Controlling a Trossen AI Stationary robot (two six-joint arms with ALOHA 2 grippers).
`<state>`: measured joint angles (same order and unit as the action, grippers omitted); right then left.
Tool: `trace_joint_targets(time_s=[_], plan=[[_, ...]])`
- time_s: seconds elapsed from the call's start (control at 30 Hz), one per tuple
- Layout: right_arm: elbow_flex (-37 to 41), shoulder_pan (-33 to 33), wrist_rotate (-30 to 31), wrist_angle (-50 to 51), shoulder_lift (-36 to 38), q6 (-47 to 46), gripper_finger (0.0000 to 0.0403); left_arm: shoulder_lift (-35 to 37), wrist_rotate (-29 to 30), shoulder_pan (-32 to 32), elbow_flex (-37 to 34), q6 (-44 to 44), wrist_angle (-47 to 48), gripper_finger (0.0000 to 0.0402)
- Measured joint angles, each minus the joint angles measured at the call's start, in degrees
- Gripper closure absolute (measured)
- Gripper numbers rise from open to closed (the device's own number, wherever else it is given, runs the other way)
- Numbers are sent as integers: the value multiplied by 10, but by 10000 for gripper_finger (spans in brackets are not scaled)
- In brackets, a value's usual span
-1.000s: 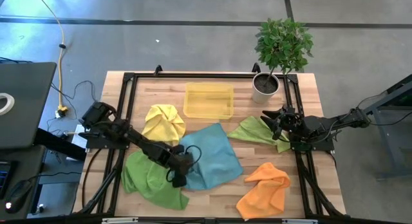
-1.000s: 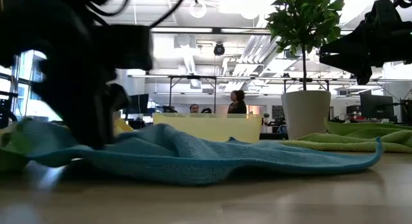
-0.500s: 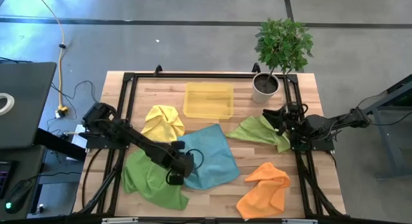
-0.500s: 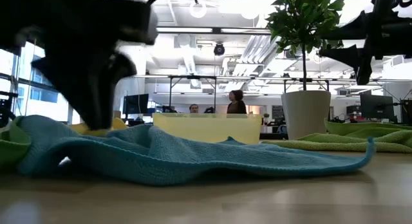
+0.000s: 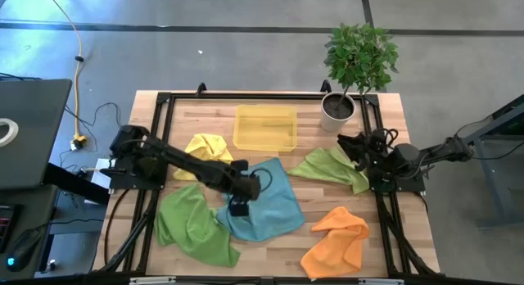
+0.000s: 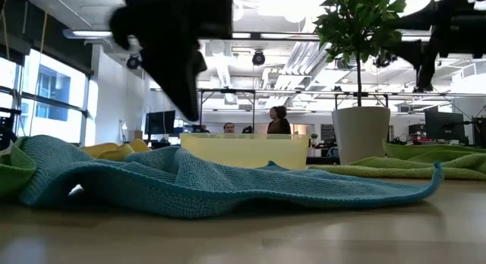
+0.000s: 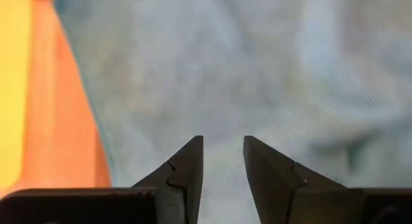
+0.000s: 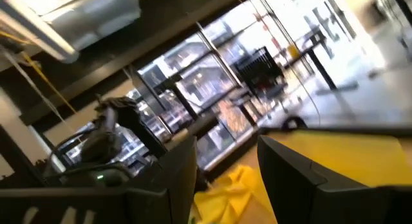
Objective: Fold microfiber towels
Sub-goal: Prepare the microfiber cloths
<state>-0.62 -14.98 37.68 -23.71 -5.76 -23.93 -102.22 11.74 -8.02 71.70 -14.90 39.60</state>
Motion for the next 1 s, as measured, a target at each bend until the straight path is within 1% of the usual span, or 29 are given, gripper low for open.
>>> trace_joint_targets(time_s=[0.1,0.3,0.4,0.5,0.6,0.73,0.83,0.93,1.0], plan=[[0,0,-3,-46,-26,46,247,0,-1,28,-3,1,-25,300],[0,0,-17,-129,-91,34,247,0,-47,64,-45,1,-52,300],[-1,0,-28,-182,-128,61,247,0,-53,68,-73,-2,-52,300],[-23,0,-34,-181,-166,84,247,0,-55,69,-91,-10,-59,300],[-62,0,-34,-166,-214,99,247,0,-58,69,-109,-15,-68,300],[-141,0,-25,-85,-289,134,247,0,-55,69,-115,-14,-69,300],[-209,0,-4,31,-347,132,247,1,-51,69,-115,-14,-70,300],[-275,0,2,168,-406,84,247,1,-51,68,-112,-14,-67,300],[-311,0,-3,249,-446,38,247,5,-54,65,-101,-14,-49,300]])
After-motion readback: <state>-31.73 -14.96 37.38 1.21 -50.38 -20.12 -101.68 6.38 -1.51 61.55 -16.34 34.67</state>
